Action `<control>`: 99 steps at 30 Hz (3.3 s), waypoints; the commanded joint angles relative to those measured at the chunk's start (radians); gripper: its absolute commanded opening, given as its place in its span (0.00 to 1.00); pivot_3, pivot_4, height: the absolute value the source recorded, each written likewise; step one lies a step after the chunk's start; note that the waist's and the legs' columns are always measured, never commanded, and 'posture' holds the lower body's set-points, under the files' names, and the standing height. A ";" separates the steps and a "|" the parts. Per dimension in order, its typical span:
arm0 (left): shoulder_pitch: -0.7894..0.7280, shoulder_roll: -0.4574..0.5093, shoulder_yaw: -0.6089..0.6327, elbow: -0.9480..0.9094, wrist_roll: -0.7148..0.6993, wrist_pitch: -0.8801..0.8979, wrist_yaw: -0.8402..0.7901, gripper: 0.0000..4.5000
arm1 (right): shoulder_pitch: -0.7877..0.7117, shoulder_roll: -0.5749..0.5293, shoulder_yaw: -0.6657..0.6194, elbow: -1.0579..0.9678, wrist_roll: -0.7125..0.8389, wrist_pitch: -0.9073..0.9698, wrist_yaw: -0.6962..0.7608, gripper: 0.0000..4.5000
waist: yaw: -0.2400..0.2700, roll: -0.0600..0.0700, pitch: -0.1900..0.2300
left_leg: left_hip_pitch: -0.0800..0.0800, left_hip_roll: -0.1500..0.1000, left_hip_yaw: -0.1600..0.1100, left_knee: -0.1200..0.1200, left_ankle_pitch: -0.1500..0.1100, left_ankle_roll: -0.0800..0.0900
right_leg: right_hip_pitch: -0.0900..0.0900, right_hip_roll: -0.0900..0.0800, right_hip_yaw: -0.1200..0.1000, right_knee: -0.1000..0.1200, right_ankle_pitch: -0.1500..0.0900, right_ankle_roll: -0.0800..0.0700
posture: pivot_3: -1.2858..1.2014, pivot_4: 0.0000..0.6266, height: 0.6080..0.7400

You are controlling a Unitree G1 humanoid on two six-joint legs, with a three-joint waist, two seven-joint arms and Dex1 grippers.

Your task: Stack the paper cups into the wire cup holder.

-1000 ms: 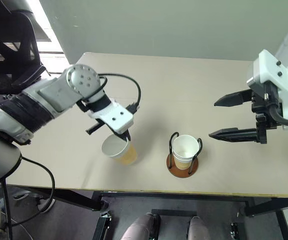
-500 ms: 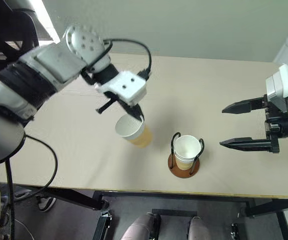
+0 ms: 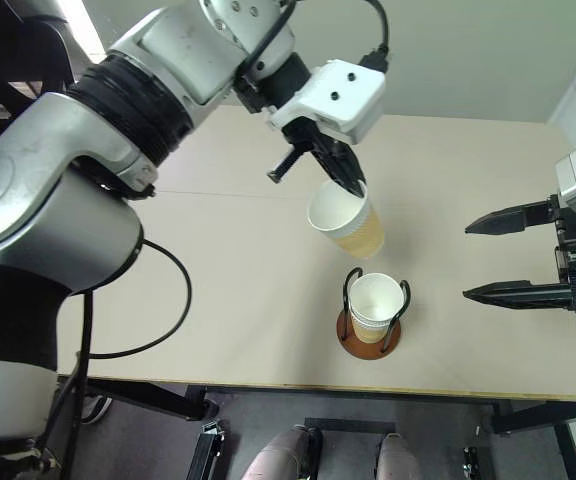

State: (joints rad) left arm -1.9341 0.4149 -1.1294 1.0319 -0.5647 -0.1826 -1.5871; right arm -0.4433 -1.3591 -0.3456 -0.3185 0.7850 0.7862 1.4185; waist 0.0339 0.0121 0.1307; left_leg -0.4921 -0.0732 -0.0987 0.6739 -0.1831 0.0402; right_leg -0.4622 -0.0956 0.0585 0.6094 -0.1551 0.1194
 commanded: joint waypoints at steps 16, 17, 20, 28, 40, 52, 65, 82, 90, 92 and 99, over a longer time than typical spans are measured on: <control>-0.018 0.061 -0.110 -0.336 -0.224 0.087 -0.027 0.00 | 0.037 -0.040 -0.097 -0.036 0.031 0.046 0.008 0.98 | 0.002 0.000 0.000 | 0.001 -0.001 0.004 0.011 -0.009 0.005 | 0.005 -0.002 0.000 -0.001 0.001 0.007 | 0.52 0.24 1.00; -0.016 0.061 -0.116 -0.340 -0.225 0.085 -0.027 0.00 | 0.037 -0.039 -0.095 -0.034 0.030 0.044 0.009 0.98 | 0.002 0.000 0.000 | 0.001 -0.001 0.004 0.011 -0.009 0.006 | 0.005 -0.002 0.000 0.000 0.002 0.007 | 0.52 0.24 1.00; -0.010 0.051 -0.128 -0.328 -0.211 0.062 -0.027 0.00 | 0.033 -0.040 -0.093 -0.029 0.031 0.044 0.010 0.98 | 0.002 0.000 0.000 | 0.002 -0.001 0.004 0.012 -0.010 0.008 | 0.006 -0.002 0.000 -0.001 0.001 0.005 | 0.52 0.24 1.00; -0.018 -0.010 -0.115 -0.215 -0.125 -0.026 -0.027 0.00 | 0.030 -0.049 -0.100 -0.030 0.041 0.058 0.008 0.98 | 0.002 0.000 0.000 | 0.002 -0.001 0.003 0.016 -0.009 0.011 | 0.009 -0.002 0.001 0.000 0.003 0.004 | 0.52 0.24 1.00; 0.000 -0.044 -0.123 -0.146 -0.056 -0.085 -0.027 0.00 | -0.009 -0.054 -0.070 -0.055 0.076 0.089 -0.040 0.98 | 0.003 0.000 0.000 | 0.002 -0.001 0.003 0.017 -0.010 0.011 | 0.009 -0.002 0.001 -0.001 0.002 0.004 | 0.52 0.24 1.00; -0.011 -0.054 -0.154 -0.187 -0.098 -0.062 -0.027 0.00 | 0.066 -0.047 -0.123 -0.042 0.039 0.060 -0.004 0.98 | 0.004 0.000 0.000 | 0.001 -0.001 0.003 0.017 -0.012 0.012 | 0.009 -0.002 0.001 -0.001 0.002 0.005 | 0.52 0.24 1.00; 0.005 -0.109 -0.184 -0.132 -0.050 -0.064 -0.027 0.21 | 0.116 -0.047 -0.172 -0.057 0.052 0.076 -0.006 0.98 | 0.005 0.000 0.000 | 0.001 -0.001 0.003 0.020 -0.013 0.011 | 0.010 -0.002 0.001 -0.001 0.002 0.005 | 0.52 0.24 1.00; 0.165 -0.071 0.335 -0.044 0.006 0.083 -0.015 1.00 | -0.058 0.027 0.018 -0.039 0.027 0.053 -0.187 0.98 | 0.000 0.001 -0.001 | 0.003 -0.001 0.004 0.023 -0.015 0.013 | 0.011 0.001 0.001 0.000 0.001 0.007 | 0.52 0.24 1.00; 0.573 0.148 0.730 -0.408 0.012 0.459 0.310 1.00 | -0.118 0.221 0.095 0.028 -0.034 0.063 -0.422 0.98 | -0.008 0.003 -0.002 | 0.004 0.001 0.004 0.022 -0.006 0.003 | 0.010 0.004 0.001 0.001 0.004 0.008 | 0.52 0.24 1.00; 0.684 0.183 0.821 -0.494 0.018 0.530 0.428 1.00 | -0.143 0.287 0.108 0.075 -0.069 0.046 -0.490 0.98 | -0.010 0.003 -0.002 | 0.004 0.001 0.004 0.023 -0.004 0.001 | 0.010 0.005 0.001 0.002 0.006 0.008 | 0.52 0.24 1.00; 0.919 0.215 1.061 -0.645 0.036 0.649 0.704 1.00 | -0.224 0.499 0.148 0.302 -0.228 -0.057 -0.687 0.98 | 0.002 0.003 -0.002 | 0.005 -0.001 0.003 0.023 0.003 0.002 | 0.010 0.005 0.000 0.000 0.014 0.001 | 0.52 0.24 1.00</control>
State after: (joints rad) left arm -1.0183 0.6275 -0.1249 0.4515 -0.5340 0.4556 -0.9293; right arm -0.6443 -0.8683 -0.1912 -0.0371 0.5907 0.7703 0.7668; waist 0.0362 0.0151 0.1290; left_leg -0.4866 -0.0747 -0.0963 0.6943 -0.1795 0.0445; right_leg -0.4523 -0.0910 0.0582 0.6093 -0.1399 0.1185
